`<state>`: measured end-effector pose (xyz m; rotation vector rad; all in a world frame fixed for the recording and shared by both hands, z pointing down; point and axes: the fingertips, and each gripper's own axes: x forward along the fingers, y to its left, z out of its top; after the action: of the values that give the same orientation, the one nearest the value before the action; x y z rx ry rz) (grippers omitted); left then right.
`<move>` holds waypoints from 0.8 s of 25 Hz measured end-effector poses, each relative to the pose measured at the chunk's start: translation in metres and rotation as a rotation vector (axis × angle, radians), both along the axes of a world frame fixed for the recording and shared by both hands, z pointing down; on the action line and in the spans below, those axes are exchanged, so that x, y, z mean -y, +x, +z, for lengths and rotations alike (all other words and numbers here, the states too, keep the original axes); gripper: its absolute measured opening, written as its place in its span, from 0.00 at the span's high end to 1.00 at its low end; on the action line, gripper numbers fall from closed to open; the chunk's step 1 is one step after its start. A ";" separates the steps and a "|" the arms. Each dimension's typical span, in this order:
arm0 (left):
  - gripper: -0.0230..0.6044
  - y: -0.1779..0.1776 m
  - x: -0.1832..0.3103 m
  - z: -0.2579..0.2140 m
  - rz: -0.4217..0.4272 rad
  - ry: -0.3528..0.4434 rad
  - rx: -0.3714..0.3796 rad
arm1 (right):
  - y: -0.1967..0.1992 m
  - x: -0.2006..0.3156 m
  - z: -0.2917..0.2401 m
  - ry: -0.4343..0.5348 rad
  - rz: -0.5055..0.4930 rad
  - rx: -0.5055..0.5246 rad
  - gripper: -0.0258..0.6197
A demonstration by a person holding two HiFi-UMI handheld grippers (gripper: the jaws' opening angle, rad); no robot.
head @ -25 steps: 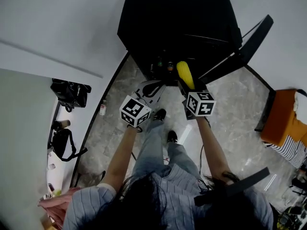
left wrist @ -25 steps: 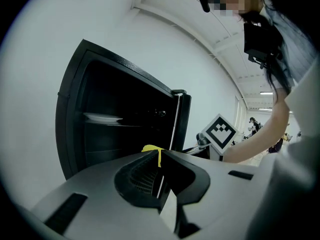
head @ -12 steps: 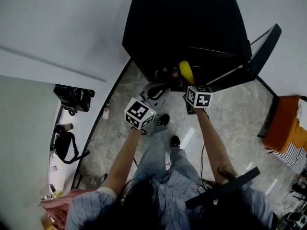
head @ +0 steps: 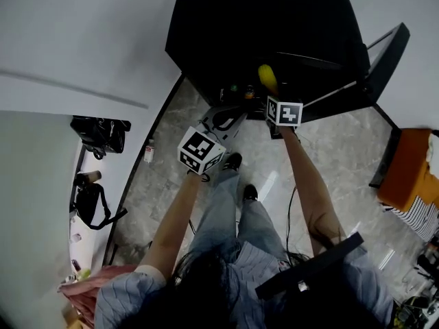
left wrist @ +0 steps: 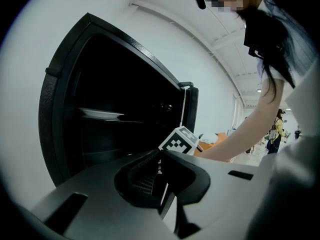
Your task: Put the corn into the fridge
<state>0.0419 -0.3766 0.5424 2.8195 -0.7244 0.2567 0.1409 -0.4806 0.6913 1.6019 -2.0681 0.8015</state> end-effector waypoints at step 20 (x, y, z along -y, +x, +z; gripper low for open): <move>0.95 -0.016 -0.010 0.023 0.042 -0.004 0.036 | 0.002 0.049 0.012 -0.015 -0.058 -0.120 0.58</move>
<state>0.0263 -0.3661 0.5656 2.8357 -0.6725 0.3159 0.1430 -0.5299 0.7032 1.5354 -2.0096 0.6823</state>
